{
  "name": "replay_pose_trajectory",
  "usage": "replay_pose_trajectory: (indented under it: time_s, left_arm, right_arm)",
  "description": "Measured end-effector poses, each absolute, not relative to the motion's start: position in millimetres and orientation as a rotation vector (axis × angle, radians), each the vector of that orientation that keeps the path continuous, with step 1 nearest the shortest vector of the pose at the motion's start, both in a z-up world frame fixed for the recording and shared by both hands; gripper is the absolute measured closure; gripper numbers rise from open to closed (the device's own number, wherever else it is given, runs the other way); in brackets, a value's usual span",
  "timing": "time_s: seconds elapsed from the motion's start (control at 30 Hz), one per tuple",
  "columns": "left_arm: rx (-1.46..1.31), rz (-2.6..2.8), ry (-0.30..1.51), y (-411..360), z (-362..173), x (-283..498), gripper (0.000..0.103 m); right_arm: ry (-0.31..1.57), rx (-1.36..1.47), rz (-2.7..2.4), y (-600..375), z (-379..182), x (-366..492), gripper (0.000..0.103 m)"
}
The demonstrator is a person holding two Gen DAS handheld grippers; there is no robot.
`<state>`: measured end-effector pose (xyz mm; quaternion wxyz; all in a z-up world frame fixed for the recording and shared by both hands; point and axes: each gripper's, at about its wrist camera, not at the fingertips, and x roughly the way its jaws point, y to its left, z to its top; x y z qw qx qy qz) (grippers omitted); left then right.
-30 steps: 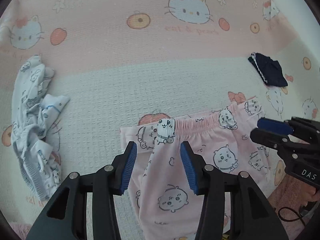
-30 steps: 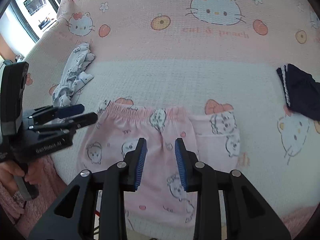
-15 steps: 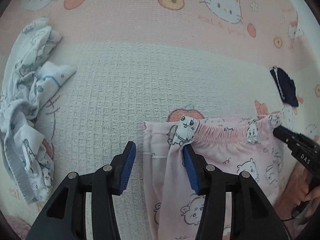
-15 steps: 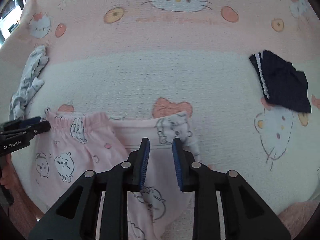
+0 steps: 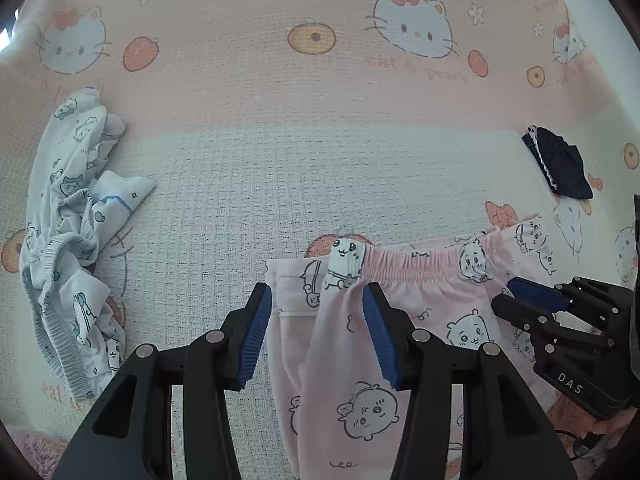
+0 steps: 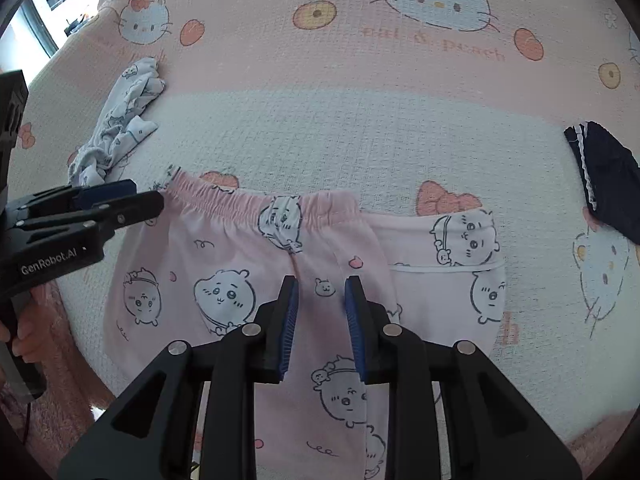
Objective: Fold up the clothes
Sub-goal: 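Press the folded pants flat with both open grippers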
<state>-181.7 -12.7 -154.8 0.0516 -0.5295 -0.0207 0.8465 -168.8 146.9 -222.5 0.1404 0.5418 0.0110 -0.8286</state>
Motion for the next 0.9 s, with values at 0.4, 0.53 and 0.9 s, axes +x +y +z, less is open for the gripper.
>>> replay_pose_trajectory:
  time_s: [0.4, 0.53, 0.9]
  left_arm:
    - [-1.692, 2.604, -0.243, -49.1, -146.6, -181.8, 0.053]
    - [-1.659, 2.475, -0.120, -17.0, -133.1, -157.0, 0.053]
    - [-1.795, 2.457, 0.232, 28.5, -174.8, -110.9, 0.051]
  right_arm:
    - [-0.081, 1.534, -2.633, 197.2, -201.0, -169.3, 0.077]
    - [-0.223, 1.528, -2.449, 181.4, -195.2, -153.8, 0.076]
    - [0.051, 1.681, -2.349, 164.2, -241.6, -106.4, 0.078]
